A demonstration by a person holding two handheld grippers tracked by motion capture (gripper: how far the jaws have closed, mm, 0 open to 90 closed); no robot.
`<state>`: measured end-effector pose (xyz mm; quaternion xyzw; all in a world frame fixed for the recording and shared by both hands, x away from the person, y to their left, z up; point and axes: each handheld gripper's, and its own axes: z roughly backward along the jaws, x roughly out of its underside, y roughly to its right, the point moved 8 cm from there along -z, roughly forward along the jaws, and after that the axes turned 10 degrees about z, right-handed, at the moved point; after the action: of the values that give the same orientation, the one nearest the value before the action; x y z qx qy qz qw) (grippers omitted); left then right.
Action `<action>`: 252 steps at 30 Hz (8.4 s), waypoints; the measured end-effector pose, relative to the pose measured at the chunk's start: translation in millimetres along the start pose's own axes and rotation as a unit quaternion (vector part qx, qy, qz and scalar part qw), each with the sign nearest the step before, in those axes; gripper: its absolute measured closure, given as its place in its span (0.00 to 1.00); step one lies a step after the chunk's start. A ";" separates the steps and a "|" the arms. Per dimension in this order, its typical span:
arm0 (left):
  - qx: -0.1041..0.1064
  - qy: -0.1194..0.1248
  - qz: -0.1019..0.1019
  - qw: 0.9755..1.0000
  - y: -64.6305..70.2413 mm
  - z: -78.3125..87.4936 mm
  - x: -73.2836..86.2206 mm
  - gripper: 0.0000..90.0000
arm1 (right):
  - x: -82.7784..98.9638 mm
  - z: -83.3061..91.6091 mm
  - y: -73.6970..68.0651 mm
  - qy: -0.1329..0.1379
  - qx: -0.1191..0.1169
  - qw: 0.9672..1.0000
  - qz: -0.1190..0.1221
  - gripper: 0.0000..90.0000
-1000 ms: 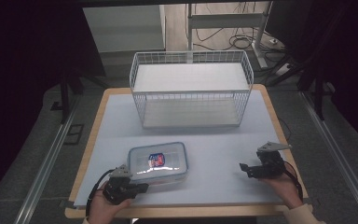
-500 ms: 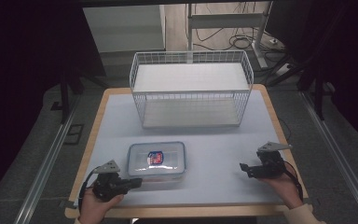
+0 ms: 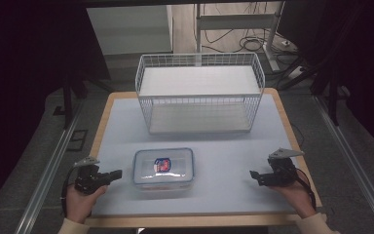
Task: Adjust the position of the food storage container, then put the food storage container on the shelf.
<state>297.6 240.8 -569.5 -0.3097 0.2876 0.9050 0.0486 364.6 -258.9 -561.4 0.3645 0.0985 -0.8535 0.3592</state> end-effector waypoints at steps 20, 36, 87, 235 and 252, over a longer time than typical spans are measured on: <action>0.023 -0.035 -0.010 0.999 25.7 -38.0 -7.9 1.00 | -0.8 0.3 -0.1 0.001 0.000 1.000 0.001 0.13; 0.035 -0.053 -0.041 0.997 64.0 -70.6 -16.6 1.00 | -2.5 3.5 1.7 0.008 0.002 1.000 0.000 0.13; 0.111 -0.020 0.026 0.993 84.5 -56.5 -26.4 0.20 | -23.5 8.4 -15.3 0.063 -0.076 0.994 -0.048 0.17; 0.167 0.062 -0.015 0.984 150.2 -41.0 -53.9 0.54 | -102.0 14.1 -66.3 0.133 -0.246 0.948 -0.149 0.59; 0.177 0.093 -0.041 0.979 169.4 -18.3 -100.9 0.54 | -148.6 42.0 -49.6 0.170 -0.226 0.951 -0.121 0.59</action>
<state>343.3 99.2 -438.8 -0.3904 0.4333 0.8044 0.1128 378.3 -160.7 -433.1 0.3987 0.3920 -0.7711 0.3046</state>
